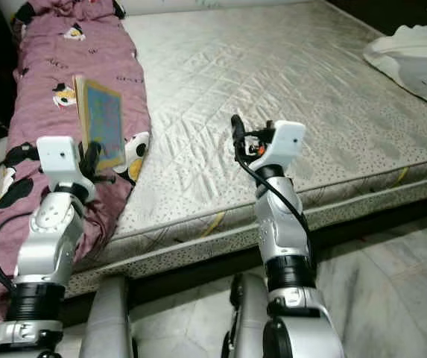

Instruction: Clean up the room

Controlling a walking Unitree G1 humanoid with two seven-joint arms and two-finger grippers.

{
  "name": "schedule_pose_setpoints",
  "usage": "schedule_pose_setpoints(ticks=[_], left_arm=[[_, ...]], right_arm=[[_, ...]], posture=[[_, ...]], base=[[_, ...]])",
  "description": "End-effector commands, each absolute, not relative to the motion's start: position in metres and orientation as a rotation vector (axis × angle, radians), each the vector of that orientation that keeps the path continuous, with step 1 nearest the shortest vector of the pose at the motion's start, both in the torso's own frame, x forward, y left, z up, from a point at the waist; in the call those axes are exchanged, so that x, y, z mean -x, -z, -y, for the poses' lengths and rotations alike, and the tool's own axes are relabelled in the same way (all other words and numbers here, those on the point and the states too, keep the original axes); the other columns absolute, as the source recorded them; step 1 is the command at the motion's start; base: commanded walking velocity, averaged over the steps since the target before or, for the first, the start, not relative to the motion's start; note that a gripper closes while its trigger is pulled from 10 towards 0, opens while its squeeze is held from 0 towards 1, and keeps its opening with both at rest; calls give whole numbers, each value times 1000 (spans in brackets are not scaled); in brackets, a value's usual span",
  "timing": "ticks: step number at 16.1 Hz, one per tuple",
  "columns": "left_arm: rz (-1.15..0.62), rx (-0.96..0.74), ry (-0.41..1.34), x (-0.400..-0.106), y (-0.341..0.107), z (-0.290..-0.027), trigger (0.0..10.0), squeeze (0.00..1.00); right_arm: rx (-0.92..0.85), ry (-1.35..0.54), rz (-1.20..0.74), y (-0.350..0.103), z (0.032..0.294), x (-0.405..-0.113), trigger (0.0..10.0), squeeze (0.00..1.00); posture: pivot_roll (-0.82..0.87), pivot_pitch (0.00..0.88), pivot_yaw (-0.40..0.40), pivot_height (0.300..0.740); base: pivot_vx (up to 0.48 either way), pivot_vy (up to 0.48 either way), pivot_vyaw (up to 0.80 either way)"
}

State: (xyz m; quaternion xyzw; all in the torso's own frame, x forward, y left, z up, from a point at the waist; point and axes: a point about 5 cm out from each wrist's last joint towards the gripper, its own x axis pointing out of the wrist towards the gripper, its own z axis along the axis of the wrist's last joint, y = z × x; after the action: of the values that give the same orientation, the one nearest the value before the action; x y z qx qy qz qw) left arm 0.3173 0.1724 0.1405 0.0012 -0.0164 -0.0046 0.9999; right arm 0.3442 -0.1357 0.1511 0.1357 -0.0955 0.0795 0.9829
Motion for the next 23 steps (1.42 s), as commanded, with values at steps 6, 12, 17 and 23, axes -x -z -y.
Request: schedule_pose_setpoints(ticks=[6,12,17,23], left_arm=[[19,-51,50,-312,-135,-163,10000,0],[17,-56,78,-305,-138,-160,10000,0],[18,-2,45,-302,-137,-162,10000,0],[25,35,34,-300,-137,-153,10000,0]], right_arm=[[-265,-137,186,-148,140,-331,10000,0],[-252,-87,142,-137,146,-313,10000,0],[-258,-107,110,-132,140,-305,10000,0],[-217,-106,88,-135,143,-303,10000,0]], posture=[[-46,0,32,713],[-52,0,39,740],[-49,0,16,740],[-60,0,-10,740]], base=[[0,0,0],[0,0,0],[0,0,0],[0,0,0]])
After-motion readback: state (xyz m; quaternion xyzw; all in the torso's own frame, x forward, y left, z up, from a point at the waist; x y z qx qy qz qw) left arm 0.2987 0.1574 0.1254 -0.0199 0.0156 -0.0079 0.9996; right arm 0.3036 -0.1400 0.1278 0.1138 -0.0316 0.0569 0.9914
